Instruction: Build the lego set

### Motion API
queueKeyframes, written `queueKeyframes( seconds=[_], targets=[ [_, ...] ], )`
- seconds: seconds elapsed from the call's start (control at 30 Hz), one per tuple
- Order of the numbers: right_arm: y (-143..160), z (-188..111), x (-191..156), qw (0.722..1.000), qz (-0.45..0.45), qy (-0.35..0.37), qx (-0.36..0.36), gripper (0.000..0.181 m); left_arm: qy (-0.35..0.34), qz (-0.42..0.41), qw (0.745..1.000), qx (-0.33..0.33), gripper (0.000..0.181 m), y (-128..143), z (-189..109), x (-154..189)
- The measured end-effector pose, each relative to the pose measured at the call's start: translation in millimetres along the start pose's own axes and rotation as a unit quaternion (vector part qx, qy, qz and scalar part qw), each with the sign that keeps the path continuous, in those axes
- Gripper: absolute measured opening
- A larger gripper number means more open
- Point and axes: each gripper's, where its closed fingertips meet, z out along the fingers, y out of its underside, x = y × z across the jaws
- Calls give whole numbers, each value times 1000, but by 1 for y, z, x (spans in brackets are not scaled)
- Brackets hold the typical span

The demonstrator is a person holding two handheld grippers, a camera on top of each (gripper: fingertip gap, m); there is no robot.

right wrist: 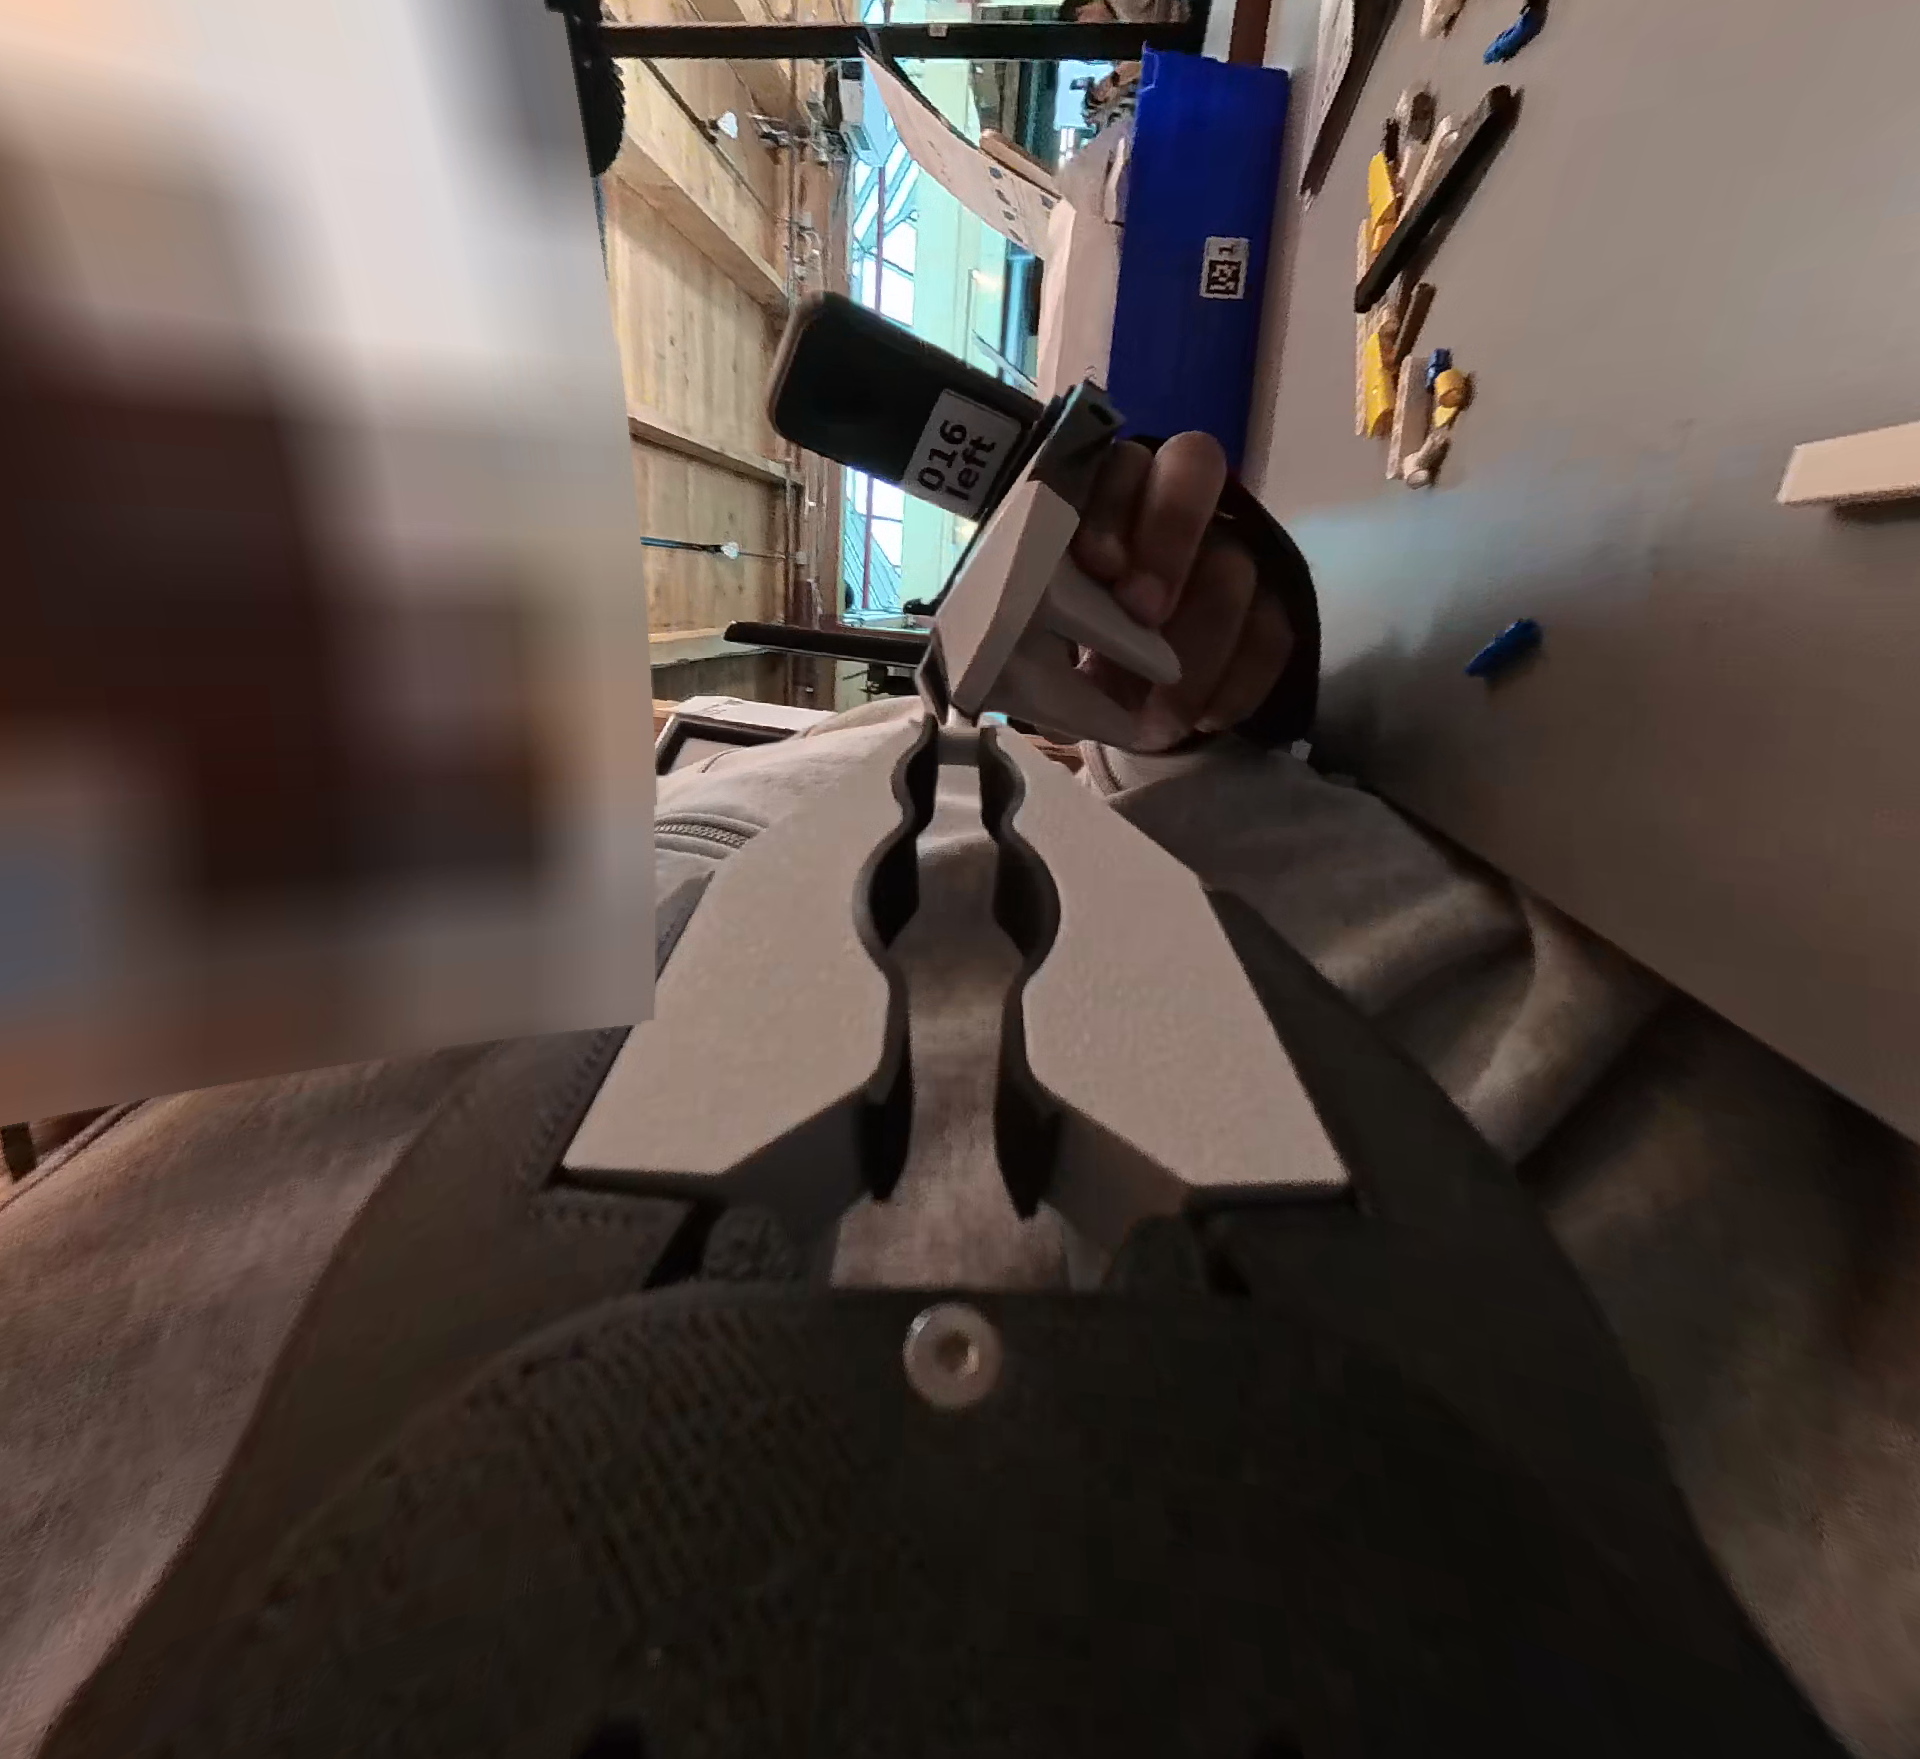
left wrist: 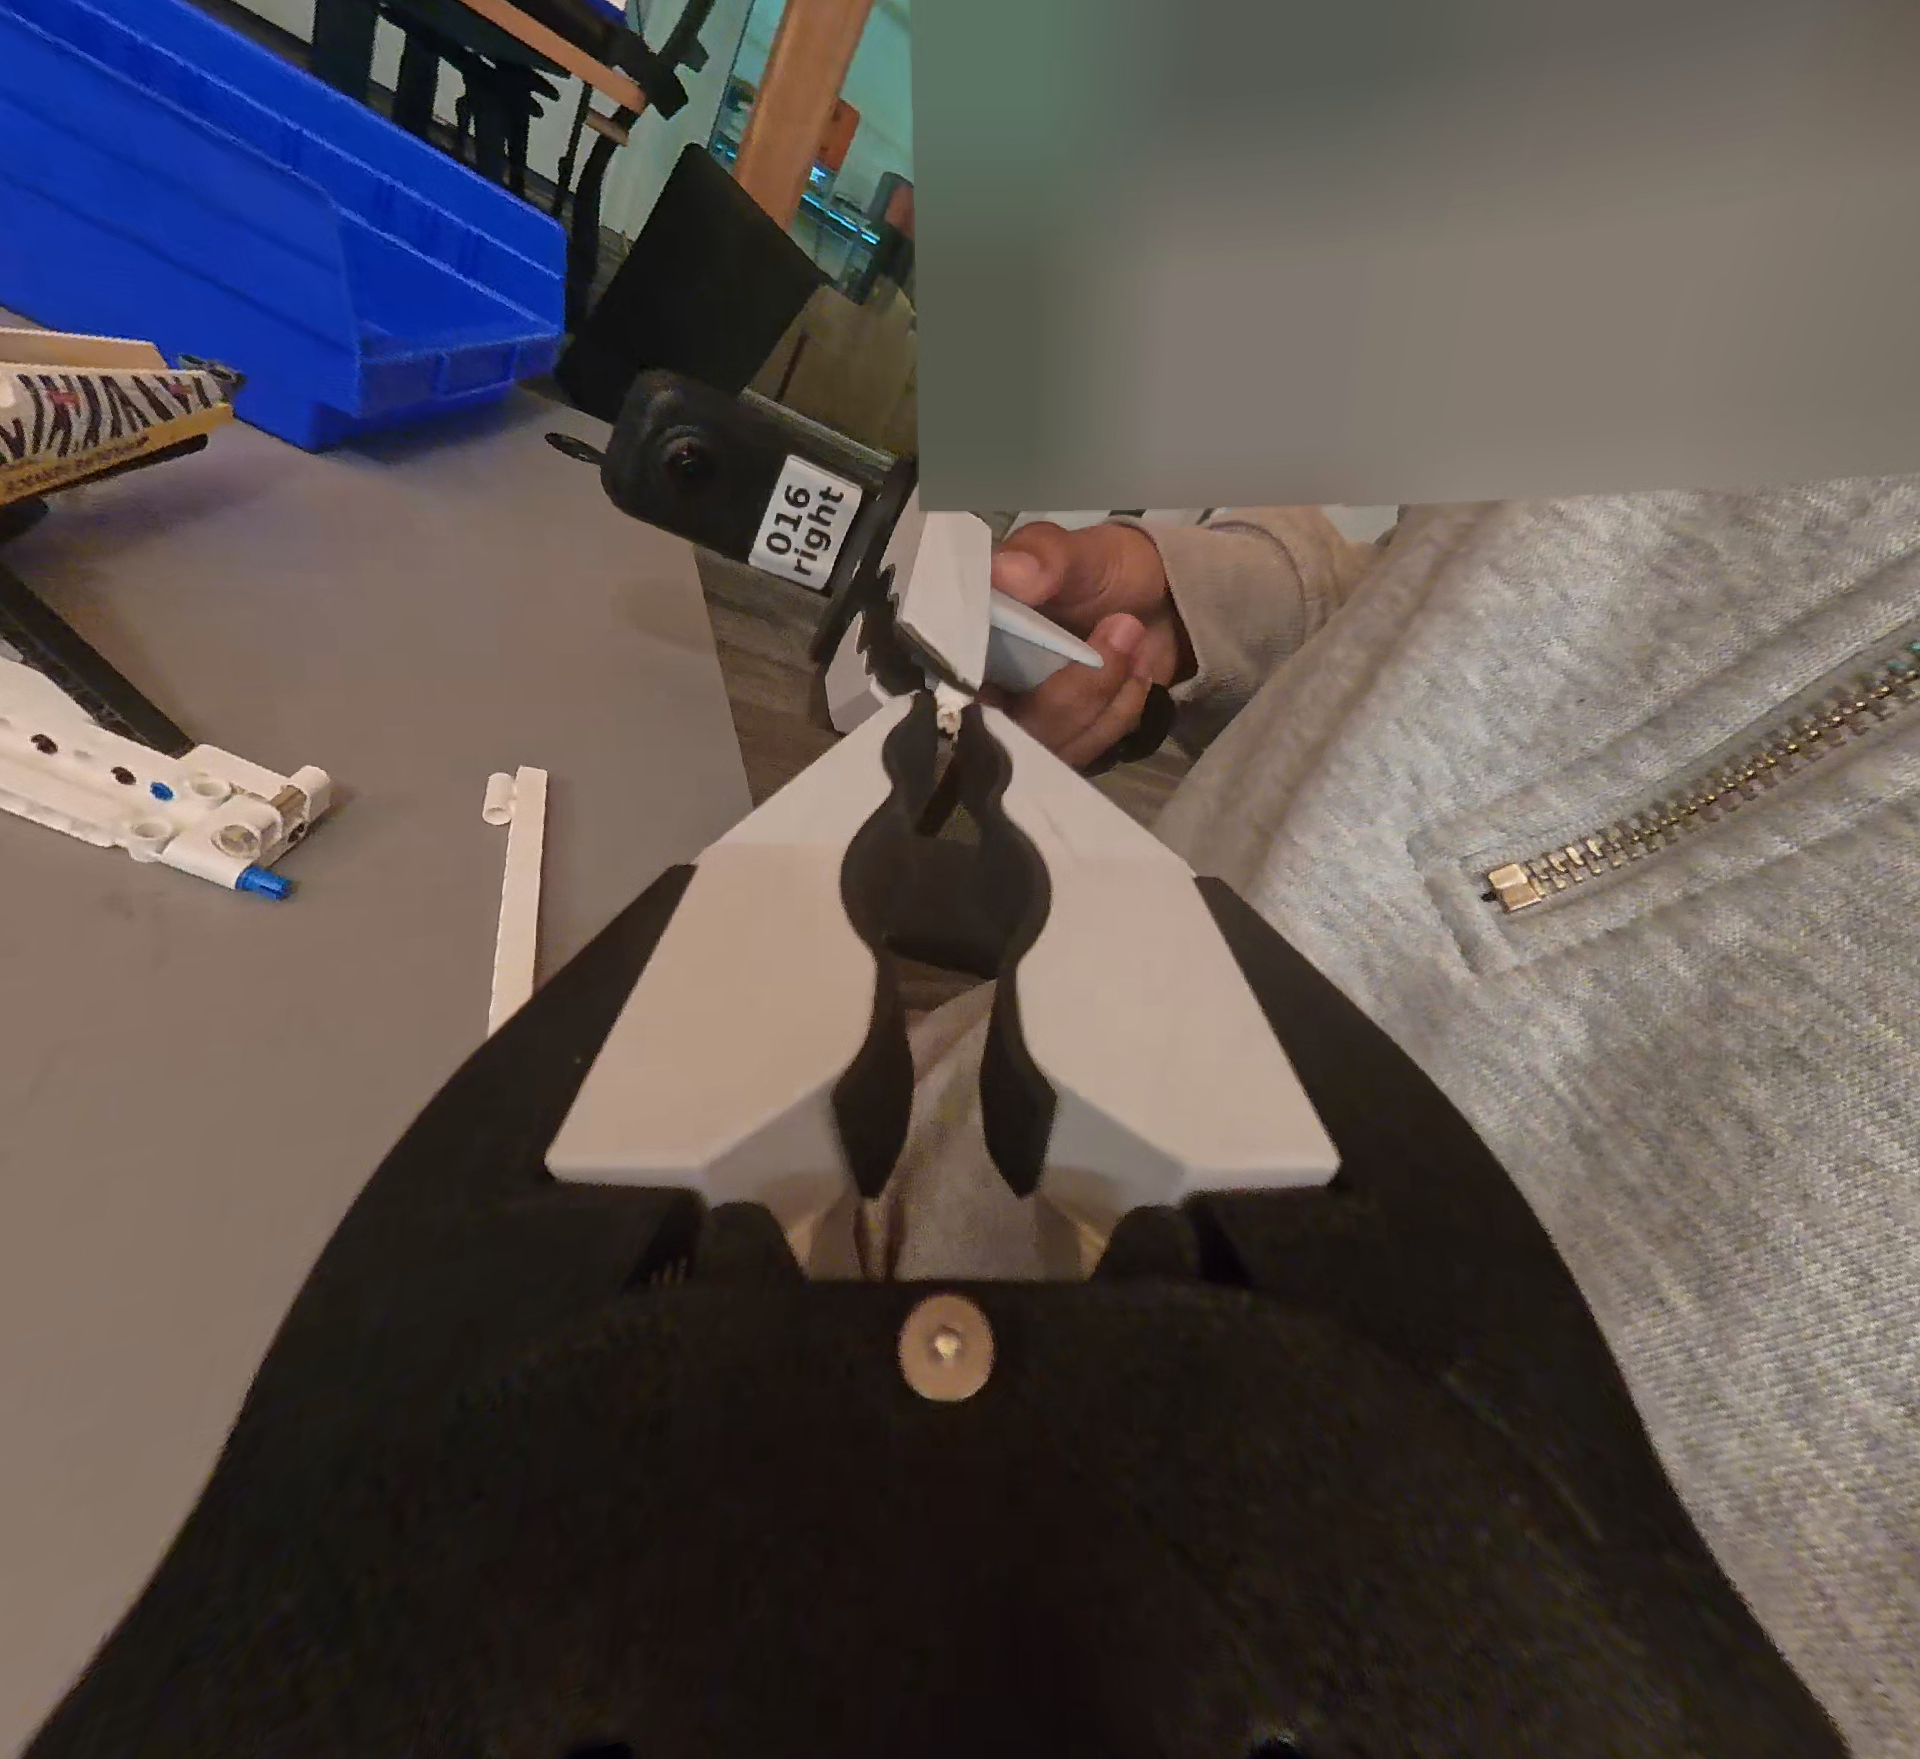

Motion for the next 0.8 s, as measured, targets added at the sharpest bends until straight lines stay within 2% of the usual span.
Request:
queueKeyframes(
  seconds=[0.3,0.37,0.4,0.47,0.53,0.57,0.6,0.7,0.73,0.77,0.8],
  targets=[
    [-5,-7,-3,999,-21,-32,20,7,-5,-42,999,15,4,-2,7,-4],
    [-14,-11,-4,996,-69,-20,43,6,-8,-67,997,31,5,-4,7,-9],
    [-21,-15,-3,992,-108,-4,60,0,-9,-82,996,43,5,-6,5,-13],
    [-32,-24,0,976,-194,48,85,0,-9,-125,990,69,4,-11,1,-22],
    [-39,-30,-2,937,-317,114,92,12,12,-190,977,97,4,-15,-3,-29],
    [-39,-31,-2,906,-388,150,78,17,25,-222,967,118,4,-19,-5,-32],
    [-37,-30,0,864,-463,189,55,20,35,-255,957,132,4,-21,-6,-36],
    [-39,-28,9,713,-639,289,9,30,60,-326,932,148,4,-22,-4,-43],
    [-40,-27,8,679,-672,297,6,30,68,-340,927,143,4,-21,-2,-43],
    [-41,-25,6,662,-690,293,5,32,71,-349,924,138,4,-21,1,-43],
    [-40,-23,4,662,-695,281,4,33,71,-356,923,126,4,-18,5,-43]
  ],
)
